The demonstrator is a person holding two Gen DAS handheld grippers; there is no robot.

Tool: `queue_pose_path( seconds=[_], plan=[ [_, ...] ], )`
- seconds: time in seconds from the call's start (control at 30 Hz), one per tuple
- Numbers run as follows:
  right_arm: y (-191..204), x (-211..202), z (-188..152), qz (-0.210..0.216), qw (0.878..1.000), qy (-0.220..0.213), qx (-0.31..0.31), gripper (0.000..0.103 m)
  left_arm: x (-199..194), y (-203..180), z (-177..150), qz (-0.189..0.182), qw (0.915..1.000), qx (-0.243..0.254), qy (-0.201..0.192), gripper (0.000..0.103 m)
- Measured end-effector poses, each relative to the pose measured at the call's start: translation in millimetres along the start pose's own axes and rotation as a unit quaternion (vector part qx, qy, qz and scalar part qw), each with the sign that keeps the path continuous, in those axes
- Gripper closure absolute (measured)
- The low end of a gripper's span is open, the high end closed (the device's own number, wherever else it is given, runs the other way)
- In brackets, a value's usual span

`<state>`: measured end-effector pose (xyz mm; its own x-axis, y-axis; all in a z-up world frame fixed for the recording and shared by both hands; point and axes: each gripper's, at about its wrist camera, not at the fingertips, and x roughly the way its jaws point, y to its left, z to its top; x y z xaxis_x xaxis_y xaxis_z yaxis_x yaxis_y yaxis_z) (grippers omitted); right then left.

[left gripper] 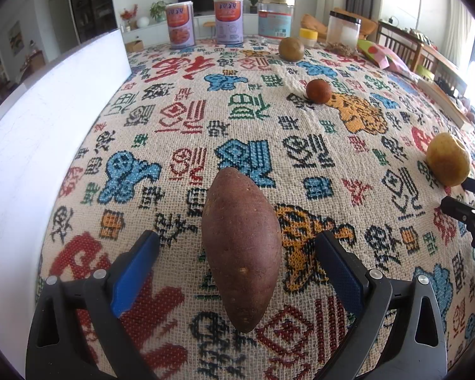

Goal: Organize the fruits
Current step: 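Lift the sweet potato with the left tool while the right tool holds the yellow apple, then carry the sweet potato and yellow apple into the white box and open both tools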

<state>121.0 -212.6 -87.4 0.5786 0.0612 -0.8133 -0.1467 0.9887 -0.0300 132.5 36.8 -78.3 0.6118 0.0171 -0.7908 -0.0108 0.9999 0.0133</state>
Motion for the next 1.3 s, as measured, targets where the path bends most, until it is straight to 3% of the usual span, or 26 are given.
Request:
queue_pose_path(
  seconds=[0.33,0.4,0.43,0.5,0.57,0.7,0.77,0.8,0.83,0.97,1.0,1.03,1.1,1.17,1.23,1.3],
  plan=[
    [1.0,0.0,-0.3,0.000,1.000,0.000,0.000,0.000,-1.5,2.0,0.1,-0.014,0.9999,0.002,0.002,0.004],
    [0.8,-0.2,-0.3,0.001,1.000,0.000,0.001,0.000,-6.7,6.6,2.5,-0.075,0.9967,0.023,0.020,0.005],
    [0.5,-0.7,-0.5,0.004,1.000,-0.001,0.003,0.000,-11.0,15.1,2.4,-0.119,0.9926,0.007,0.022,0.005],
    [-5.7,-5.3,-1.0,0.034,0.999,-0.014,0.015,0.000,-15.9,34.4,-0.2,-0.162,0.9854,-0.051,0.018,0.005],
    [-18.1,-15.0,-4.2,0.079,0.995,-0.040,0.044,0.000,-17.9,41.2,0.1,-0.163,0.9836,-0.075,0.013,0.005],
    [-29.0,-23.4,2.0,0.097,0.992,-0.049,0.065,0.000,-11.4,21.1,12.0,-0.106,0.9938,-0.020,0.027,0.007],
    [-27.1,-27.7,17.2,0.092,0.993,-0.052,0.054,0.000,-8.5,14.2,12.9,-0.087,0.9956,-0.010,0.033,0.028],
    [-26.2,-29.6,25.4,0.093,0.993,-0.055,0.050,0.000,-6.8,12.3,12.5,-0.074,0.9966,-0.006,0.035,0.049],
    [-24.5,-28.9,33.8,0.091,0.994,-0.050,0.044,0.000,-7.6,11.5,11.4,-0.059,0.9978,-0.002,0.030,0.059],
    [-14.8,-0.4,55.1,0.080,0.996,0.030,0.006,0.001,-7.2,21.8,9.7,-0.074,0.9966,-0.023,0.027,0.061],
    [-11.4,7.2,55.1,0.086,0.995,0.047,-0.002,0.009,-9.1,24.3,8.7,-0.075,0.9965,-0.026,0.027,0.061],
    [-9.0,12.8,54.3,0.091,0.994,0.059,-0.007,0.039,-12.6,27.7,6.6,-0.078,0.9961,-0.033,0.026,0.062],
    [-6.8,13.8,52.2,0.087,0.994,0.062,-0.007,0.038,-28.8,39.4,3.5,-0.104,0.9920,-0.069,0.021,0.062],
    [-1.3,5.3,49.5,0.088,0.994,0.060,-0.005,0.038,-60.2,57.5,3.1,-0.157,0.9801,-0.120,0.013,0.062],
    [10.7,-12.1,53.1,0.133,0.990,0.051,0.005,0.038,-101.8,81.5,6.8,-0.206,0.9646,-0.165,-0.011,0.062],
    [38.9,-33.4,66.9,0.183,0.982,0.037,-0.008,0.038,-143.2,112.3,14.8,-0.231,0.9513,-0.199,-0.045,0.062]
  ],
)
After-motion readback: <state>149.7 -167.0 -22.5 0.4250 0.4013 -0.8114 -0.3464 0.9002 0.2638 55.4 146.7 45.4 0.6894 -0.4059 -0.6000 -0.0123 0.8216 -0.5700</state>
